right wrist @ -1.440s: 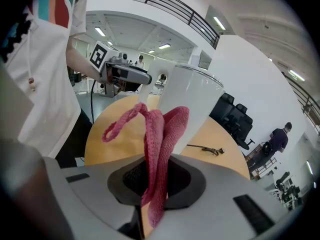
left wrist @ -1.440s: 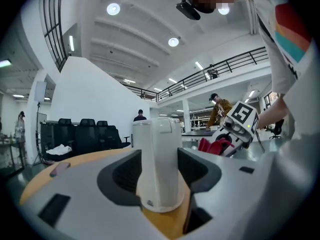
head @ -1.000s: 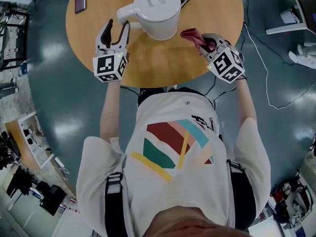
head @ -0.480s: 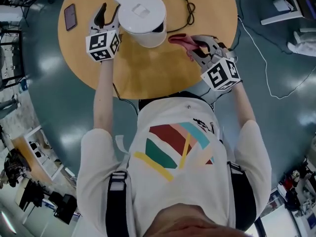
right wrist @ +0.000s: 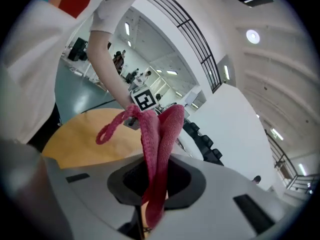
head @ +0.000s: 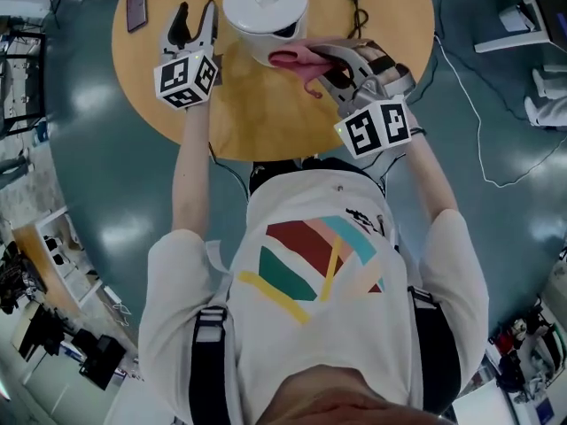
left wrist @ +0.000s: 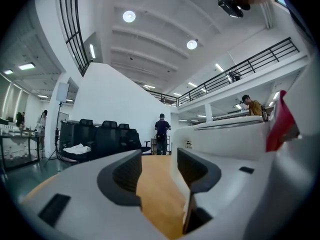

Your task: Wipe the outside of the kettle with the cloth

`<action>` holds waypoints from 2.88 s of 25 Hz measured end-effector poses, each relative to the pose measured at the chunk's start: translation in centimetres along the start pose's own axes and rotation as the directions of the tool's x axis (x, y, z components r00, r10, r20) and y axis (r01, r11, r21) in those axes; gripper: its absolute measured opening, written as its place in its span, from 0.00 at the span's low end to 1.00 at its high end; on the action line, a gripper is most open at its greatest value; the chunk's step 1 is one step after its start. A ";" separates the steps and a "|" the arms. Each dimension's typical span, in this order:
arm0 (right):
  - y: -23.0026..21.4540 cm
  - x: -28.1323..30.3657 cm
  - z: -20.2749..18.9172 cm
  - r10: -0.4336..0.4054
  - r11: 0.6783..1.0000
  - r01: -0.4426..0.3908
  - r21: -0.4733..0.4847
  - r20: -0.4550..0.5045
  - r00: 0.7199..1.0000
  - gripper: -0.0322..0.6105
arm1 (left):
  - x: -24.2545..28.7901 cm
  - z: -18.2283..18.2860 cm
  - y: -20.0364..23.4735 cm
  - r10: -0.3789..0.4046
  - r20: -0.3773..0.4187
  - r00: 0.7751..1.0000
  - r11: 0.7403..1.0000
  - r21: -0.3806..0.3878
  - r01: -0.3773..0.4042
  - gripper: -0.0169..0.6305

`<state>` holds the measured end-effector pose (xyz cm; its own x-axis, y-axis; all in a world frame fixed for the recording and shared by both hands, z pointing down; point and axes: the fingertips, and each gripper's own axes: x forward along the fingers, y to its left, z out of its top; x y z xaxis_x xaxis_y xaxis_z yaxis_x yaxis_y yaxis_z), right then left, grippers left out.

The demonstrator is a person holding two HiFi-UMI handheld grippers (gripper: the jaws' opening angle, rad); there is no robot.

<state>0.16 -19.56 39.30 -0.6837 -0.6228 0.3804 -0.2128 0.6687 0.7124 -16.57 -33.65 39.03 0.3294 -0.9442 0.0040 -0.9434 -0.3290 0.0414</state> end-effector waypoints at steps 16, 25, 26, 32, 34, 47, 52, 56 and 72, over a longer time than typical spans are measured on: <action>2.7 4.6 -0.5 -0.033 0.981 0.011 -0.192 -0.115 0.993 0.11 | -11.7 -2.5 1.6 0.094 -0.033 0.995 0.995 -0.032 -0.096 0.44; 7.2 7.7 -4.6 0.089 0.980 -0.119 -0.159 -0.187 0.978 0.11 | -10.7 -4.1 -1.8 -0.007 -0.051 0.999 0.995 -0.104 0.002 0.44; 7.8 8.1 -5.4 0.105 0.978 -0.137 -0.158 -0.195 0.975 0.11 | -10.4 -4.4 -1.9 -0.010 -0.058 0.998 0.994 -0.107 0.004 0.44; 10.1 10.1 -9.4 0.164 0.975 -0.193 -0.110 -0.230 0.959 0.11 | -9.4 -7.7 -1.2 -0.008 -0.128 0.992 0.989 -0.145 -0.011 0.44; 11.1 10.7 -10.2 0.179 0.974 -0.207 -0.091 -0.247 0.952 0.11 | -9.7 -8.8 -0.6 -0.003 -0.152 0.988 0.987 -0.162 -0.022 0.44; 13.5 12.4 -11.7 0.234 0.962 -0.263 -0.076 -0.273 0.933 0.11 | -10.8 -11.5 -3.0 -0.063 -0.185 0.981 0.974 -0.228 0.020 0.44; 13.8 12.9 -12.0 0.238 0.961 -0.267 -0.073 -0.278 0.931 0.11 | -10.9 -11.8 -3.7 -0.077 -0.181 0.980 0.972 -0.235 0.033 0.44; 12.3 11.3 -9.7 0.221 0.975 -0.223 0.015 -0.222 0.950 0.11 | -11.4 -9.6 -4.4 -0.079 -0.150 0.985 0.977 -0.206 0.047 0.44; -0.3 -6.4 0.9 -0.309 0.661 0.209 0.720 0.007 0.951 0.11 | -15.5 8.4 -15.0 -0.228 0.191 0.955 0.973 0.016 0.229 0.44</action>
<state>4.00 -15.48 36.12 -0.5898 -0.7958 0.1377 -0.7865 0.6047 0.1258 -7.87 -14.23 29.98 0.5223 -0.8298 -0.1965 -0.8433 -0.5368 0.0252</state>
